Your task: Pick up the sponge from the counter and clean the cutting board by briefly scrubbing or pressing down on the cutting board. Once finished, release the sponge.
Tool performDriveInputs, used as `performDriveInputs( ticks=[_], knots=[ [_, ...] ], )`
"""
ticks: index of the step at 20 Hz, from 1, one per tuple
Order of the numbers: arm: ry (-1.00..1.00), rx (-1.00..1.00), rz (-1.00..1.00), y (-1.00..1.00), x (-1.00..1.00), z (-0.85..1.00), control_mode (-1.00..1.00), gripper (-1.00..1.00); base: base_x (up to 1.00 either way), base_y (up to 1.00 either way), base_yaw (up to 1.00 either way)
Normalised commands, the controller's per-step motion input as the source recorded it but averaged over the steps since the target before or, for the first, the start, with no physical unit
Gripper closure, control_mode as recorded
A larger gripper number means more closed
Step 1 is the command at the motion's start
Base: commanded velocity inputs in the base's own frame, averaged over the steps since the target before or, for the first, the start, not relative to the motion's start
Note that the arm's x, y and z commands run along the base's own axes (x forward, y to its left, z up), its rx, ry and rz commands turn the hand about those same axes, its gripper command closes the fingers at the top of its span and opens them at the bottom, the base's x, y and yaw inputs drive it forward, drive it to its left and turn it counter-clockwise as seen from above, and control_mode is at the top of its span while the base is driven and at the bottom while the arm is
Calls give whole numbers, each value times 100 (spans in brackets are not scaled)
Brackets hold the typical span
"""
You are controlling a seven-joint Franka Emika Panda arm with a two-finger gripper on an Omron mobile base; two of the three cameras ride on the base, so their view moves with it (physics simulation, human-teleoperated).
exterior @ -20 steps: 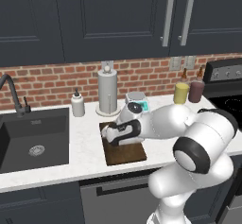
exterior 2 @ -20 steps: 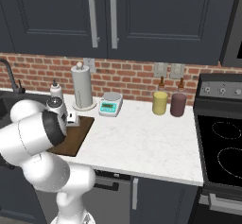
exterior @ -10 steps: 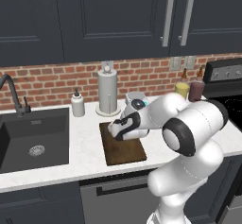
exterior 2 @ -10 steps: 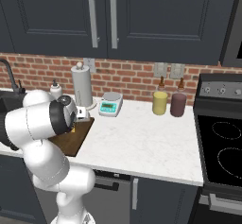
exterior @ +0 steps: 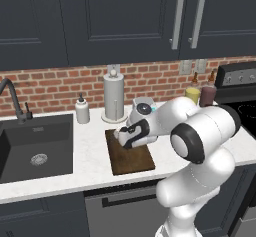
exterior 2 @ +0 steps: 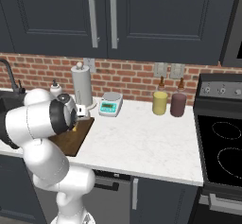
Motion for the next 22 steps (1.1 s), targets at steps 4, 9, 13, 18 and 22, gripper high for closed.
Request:
performDriveInputs(
  ticks=[4,9,13,18,22],
  knots=[
    [7,1,0,19,-20,0,-100,100,0,0,0],
    [6,2,0,34,-35,0,-100,100,0,0,0],
    [3,3,0,45,-11,0,-100,100,0,0,0],
    [1,1,0,45,0,-1,-100,100,0,0,0],
    [0,0,0,21,0,-3,-100,100,0,0,0]
  ],
)
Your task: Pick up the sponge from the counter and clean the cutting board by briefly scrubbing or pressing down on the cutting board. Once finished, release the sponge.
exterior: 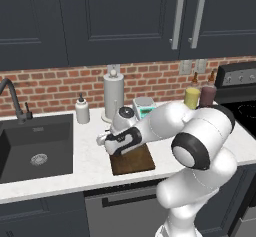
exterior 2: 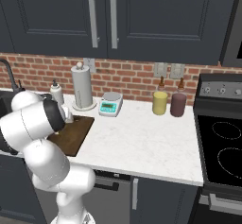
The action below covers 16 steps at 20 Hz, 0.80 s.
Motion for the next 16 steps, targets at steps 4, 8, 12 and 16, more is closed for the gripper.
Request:
performDriveInputs(
  ticks=[4,8,12,16],
  knots=[
    [-2,0,0,-22,-12,-1,-100,100,0,0,0],
    [-5,0,0,-93,-31,0,-100,100,0,0,0],
    [-4,0,0,-100,-24,0,-100,100,0,0,0],
    [-2,0,0,-90,-3,-2,-100,100,0,0,0]
  ],
)
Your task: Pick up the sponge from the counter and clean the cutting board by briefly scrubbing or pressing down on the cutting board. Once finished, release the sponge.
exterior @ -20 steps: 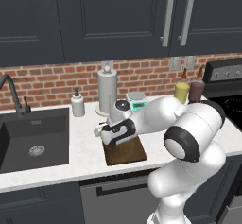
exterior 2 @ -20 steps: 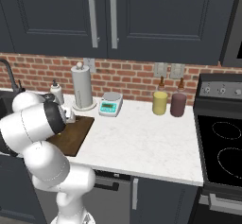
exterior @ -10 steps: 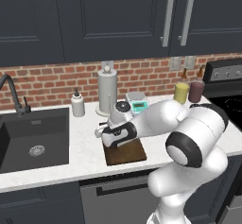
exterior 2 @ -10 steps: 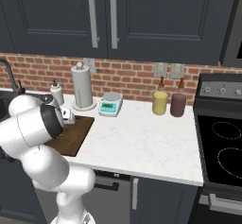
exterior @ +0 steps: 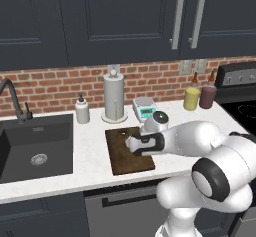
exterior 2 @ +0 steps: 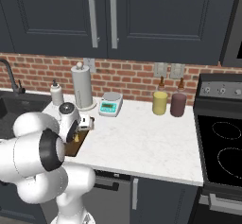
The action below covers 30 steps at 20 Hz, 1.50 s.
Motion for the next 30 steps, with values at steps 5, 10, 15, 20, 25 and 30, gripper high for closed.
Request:
performDriveInputs(
  ticks=[5,10,15,20,25,30],
  knots=[
    [-1,0,0,-14,26,-5,-100,100,0,0,0],
    [0,0,0,37,26,-10,-100,100,0,0,0],
    [0,1,0,63,0,-7,-100,100,0,0,0],
    [0,4,0,56,0,-2,-100,100,0,0,0],
    [0,8,0,41,0,0,-100,100,0,0,0],
    [0,5,0,26,0,-2,-100,100,0,0,0]
  ],
)
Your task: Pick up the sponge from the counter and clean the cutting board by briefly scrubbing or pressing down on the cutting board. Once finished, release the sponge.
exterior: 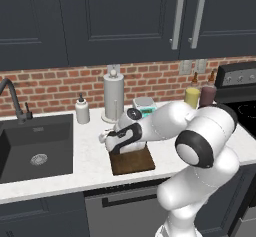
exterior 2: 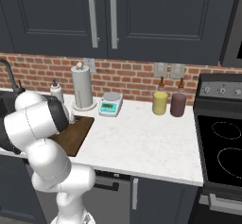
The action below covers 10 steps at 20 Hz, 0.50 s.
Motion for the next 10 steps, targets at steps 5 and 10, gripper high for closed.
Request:
performDriveInputs(
  ticks=[5,10],
  knots=[
    [-3,-1,0,-28,-14,-20,-100,100,0,0,0],
    [-3,-6,0,-98,-33,-27,-100,100,0,0,0]
  ],
)
